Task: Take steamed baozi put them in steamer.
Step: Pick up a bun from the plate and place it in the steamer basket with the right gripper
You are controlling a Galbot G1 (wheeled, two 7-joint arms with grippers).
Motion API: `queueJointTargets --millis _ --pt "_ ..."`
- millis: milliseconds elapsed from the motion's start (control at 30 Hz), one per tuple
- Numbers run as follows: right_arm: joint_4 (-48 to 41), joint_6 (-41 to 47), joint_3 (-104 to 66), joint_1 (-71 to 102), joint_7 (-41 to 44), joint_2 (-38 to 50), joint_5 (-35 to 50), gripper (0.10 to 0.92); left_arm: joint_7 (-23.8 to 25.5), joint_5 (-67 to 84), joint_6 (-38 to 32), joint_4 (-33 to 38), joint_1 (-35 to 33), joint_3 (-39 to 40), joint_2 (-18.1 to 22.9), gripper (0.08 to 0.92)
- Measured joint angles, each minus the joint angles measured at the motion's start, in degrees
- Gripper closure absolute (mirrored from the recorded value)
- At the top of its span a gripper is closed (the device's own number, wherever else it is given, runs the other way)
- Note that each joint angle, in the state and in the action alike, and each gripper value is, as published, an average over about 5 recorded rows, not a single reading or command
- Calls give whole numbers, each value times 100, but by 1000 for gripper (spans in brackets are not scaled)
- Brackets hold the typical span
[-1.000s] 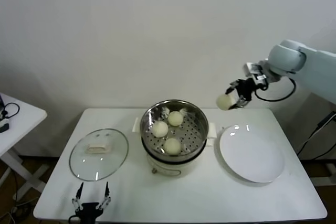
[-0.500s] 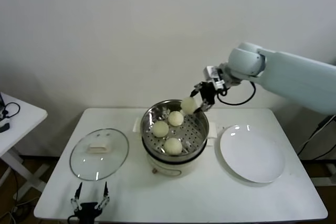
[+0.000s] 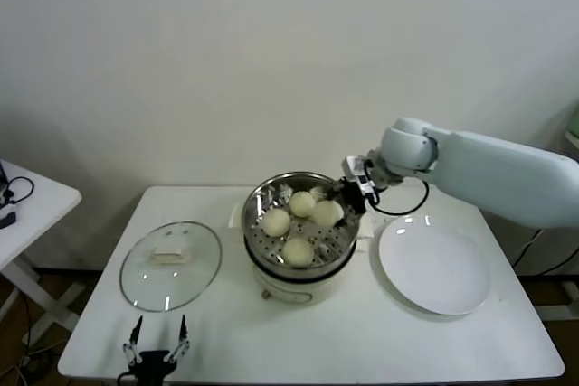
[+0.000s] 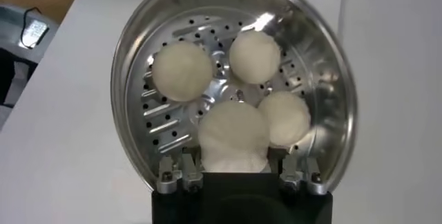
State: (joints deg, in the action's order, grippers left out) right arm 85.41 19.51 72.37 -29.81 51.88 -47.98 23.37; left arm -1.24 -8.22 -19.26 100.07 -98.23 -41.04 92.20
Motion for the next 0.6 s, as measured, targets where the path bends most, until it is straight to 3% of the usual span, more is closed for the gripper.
queueJointTargets --millis 367,600 --pt "-87 -32 -97 313 -65 -3 -306 378 -6 1 -17 -39 17 -6 0 177" --pt "-87 -32 -178 341 -82 8 -309 237 -6 11 -19 -44 29 -23 0 177"
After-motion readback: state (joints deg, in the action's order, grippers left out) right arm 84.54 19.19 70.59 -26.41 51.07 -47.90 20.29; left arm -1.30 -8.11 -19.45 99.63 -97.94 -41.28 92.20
